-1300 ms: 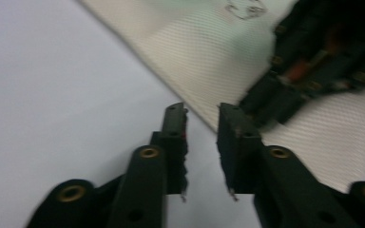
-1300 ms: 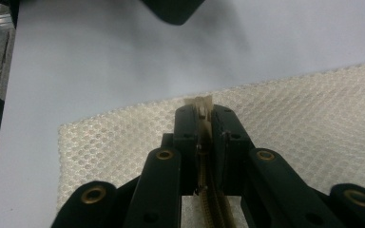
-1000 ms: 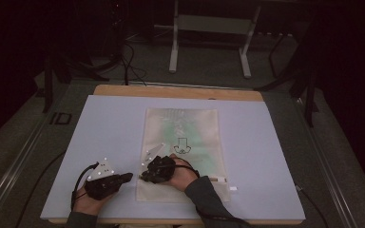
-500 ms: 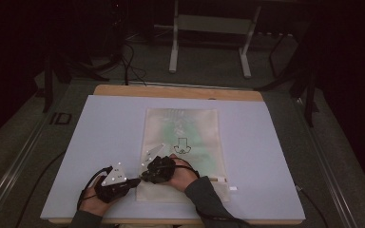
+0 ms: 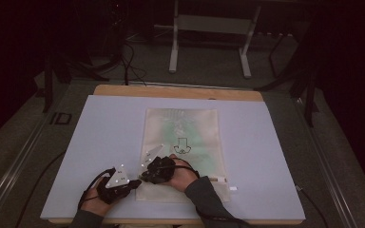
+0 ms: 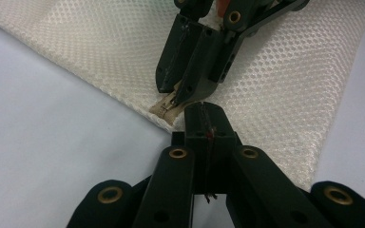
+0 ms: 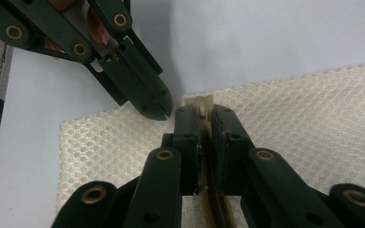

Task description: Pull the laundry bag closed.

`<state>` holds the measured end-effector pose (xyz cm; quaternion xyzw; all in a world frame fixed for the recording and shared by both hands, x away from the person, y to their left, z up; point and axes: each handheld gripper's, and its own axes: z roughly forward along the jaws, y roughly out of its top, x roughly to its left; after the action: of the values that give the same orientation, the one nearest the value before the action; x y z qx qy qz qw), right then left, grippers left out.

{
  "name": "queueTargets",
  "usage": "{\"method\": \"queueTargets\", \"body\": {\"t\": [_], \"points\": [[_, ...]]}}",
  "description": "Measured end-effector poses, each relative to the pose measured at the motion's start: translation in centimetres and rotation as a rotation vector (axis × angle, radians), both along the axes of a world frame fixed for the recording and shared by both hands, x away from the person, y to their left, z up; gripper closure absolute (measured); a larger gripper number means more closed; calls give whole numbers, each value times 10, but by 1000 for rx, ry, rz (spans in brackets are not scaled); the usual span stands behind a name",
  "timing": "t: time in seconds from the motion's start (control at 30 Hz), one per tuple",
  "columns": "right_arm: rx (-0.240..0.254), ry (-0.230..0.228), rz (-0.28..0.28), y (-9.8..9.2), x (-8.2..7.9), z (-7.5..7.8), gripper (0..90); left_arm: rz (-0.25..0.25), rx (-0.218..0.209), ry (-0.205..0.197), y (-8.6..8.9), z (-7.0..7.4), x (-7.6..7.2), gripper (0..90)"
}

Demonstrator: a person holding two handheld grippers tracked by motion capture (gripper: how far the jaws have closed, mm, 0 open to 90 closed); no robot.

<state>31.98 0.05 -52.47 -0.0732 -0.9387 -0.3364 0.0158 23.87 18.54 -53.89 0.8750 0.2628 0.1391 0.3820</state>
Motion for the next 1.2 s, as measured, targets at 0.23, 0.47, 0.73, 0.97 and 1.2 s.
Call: {"method": "queueTargets", "body": {"t": [0.23, 0.47, 0.73, 0.97, 1.2], "points": [[-2, -15, 8, -1, -1, 0, 818, 30, 0, 13, 0, 0, 0, 896], [-27, -48, 26, -4, -4, 2, 821, 56, 11, 10, -1, 0, 0, 899], [-17, -33, 19, -11, -2, 1, 821, 75, 36, -12, 1, -1, -1, 898], [-11, -25, 16, -11, -1, 0, 821, 66, -17, -15, 2, 3, -2, 895], [-6, -19, 11, -10, -1, 0, 820, 14, -13, -23, -7, 3, -2, 895]]}}
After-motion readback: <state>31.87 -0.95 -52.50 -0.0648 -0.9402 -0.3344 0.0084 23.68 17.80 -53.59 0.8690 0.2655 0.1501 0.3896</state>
